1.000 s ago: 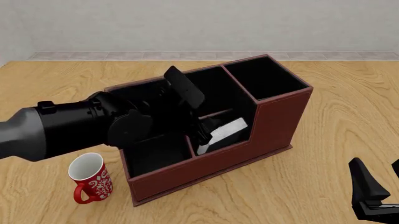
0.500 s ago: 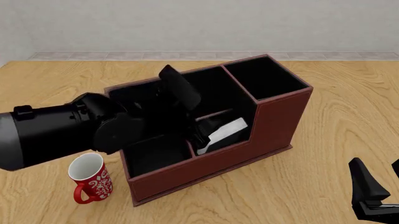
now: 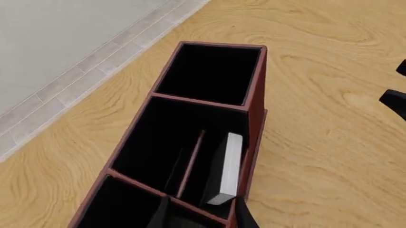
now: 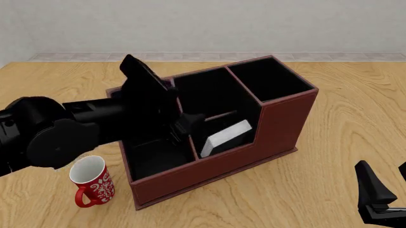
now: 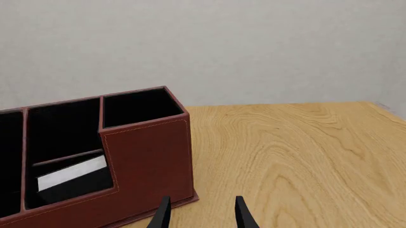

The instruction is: Pick up the book and place it in the back compartment of the caddy.

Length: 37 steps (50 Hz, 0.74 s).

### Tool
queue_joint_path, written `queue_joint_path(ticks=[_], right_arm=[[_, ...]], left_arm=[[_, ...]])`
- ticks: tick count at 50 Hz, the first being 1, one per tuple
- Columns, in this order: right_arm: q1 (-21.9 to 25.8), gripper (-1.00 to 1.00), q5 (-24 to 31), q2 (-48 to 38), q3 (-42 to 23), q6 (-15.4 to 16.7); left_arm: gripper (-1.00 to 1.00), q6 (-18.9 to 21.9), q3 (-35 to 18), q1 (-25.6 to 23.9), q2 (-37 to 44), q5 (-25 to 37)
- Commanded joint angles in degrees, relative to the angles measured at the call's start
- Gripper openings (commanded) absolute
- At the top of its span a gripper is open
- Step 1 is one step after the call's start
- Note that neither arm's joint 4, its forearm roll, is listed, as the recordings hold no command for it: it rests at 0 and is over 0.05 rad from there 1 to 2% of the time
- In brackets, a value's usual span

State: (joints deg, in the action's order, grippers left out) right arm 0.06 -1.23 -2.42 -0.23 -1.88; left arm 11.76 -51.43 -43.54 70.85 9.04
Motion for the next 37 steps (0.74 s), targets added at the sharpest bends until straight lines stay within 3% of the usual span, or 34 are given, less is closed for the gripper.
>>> queue_joint_path(ticks=[1,5,6,24,29,30,37], right_arm=[[0.00,1.00,0.00,-0.01,0.00,0.01],[0.01,1.00,0.01,0.01,0.00,0.01],[0.01,1.00,0.00,0.01,0.00,0.03],[0.00,1.00,0.01,0.02,0.00,0.01],[-0.02,1.00,0.01,0.01,0.00,0.00],[-0.01,1.00,0.01,0.01,0.00,0.00],[-0.01,1.00,0.00,0.00,0.00,-0.03]], left_arm=[[1.00,-1.51,2.47,2.50,-6.65,0.03],[1.00,-1.20,3.28,3.22,-9.03,-0.12],[1.00,1.55,4.55,3.79,-10.74,-0.71],[1.00,-1.72,7.37,5.56,-20.81,4.06],[1.00,-1.24,7.58,5.66,-23.44,6.14],[1.00,1.43,8.53,5.18,-24.92,6.71],[1.00,0.67,7.55,6.31,-29.35,11.52]])
